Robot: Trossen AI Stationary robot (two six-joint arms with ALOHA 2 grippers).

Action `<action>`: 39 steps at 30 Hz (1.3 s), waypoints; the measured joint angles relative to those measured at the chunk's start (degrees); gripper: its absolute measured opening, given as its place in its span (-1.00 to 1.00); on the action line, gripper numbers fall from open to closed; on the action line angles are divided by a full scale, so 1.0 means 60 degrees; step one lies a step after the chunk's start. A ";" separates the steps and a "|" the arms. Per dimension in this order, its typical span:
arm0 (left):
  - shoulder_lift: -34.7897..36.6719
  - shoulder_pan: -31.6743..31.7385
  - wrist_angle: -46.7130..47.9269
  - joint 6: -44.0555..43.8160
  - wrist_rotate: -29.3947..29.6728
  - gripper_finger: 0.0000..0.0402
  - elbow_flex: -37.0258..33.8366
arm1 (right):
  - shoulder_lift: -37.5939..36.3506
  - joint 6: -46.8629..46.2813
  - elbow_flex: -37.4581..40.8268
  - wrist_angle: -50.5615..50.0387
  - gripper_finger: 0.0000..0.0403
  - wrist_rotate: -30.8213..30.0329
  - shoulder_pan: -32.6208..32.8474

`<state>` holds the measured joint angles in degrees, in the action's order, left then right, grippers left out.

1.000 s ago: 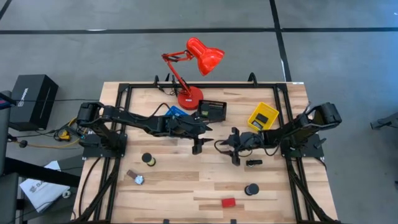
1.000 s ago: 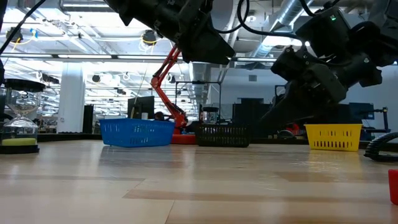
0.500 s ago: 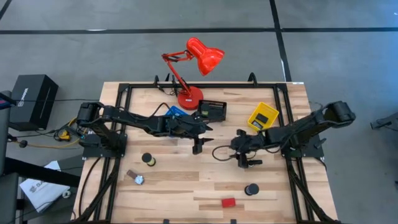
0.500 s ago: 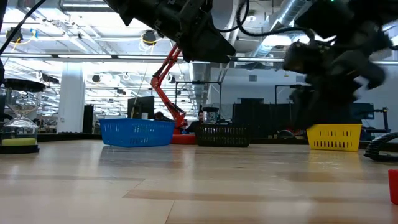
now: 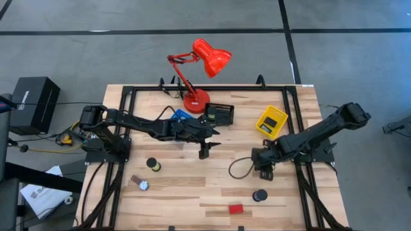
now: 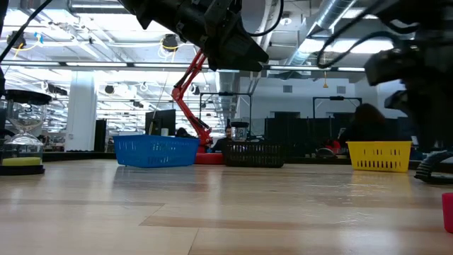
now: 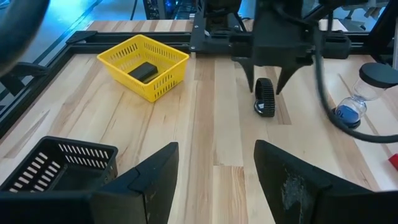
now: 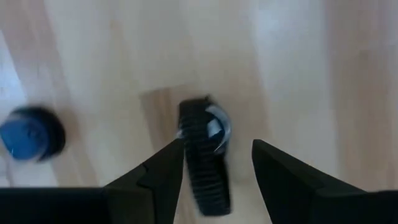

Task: Pick & Place Office items
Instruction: Put the black watch into the blue bin

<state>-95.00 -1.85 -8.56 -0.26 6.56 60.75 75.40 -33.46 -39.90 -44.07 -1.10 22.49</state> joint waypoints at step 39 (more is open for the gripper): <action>0.0000 0.0000 -0.0393 -0.0002 -0.0002 0.02 0.0000 | 0.0303 0.2211 -0.0829 -0.0296 -0.61 -0.2237 0.0196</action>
<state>-95.00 -1.85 -10.92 -0.27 6.55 60.75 77.22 -20.19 -44.87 -45.84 -14.52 23.67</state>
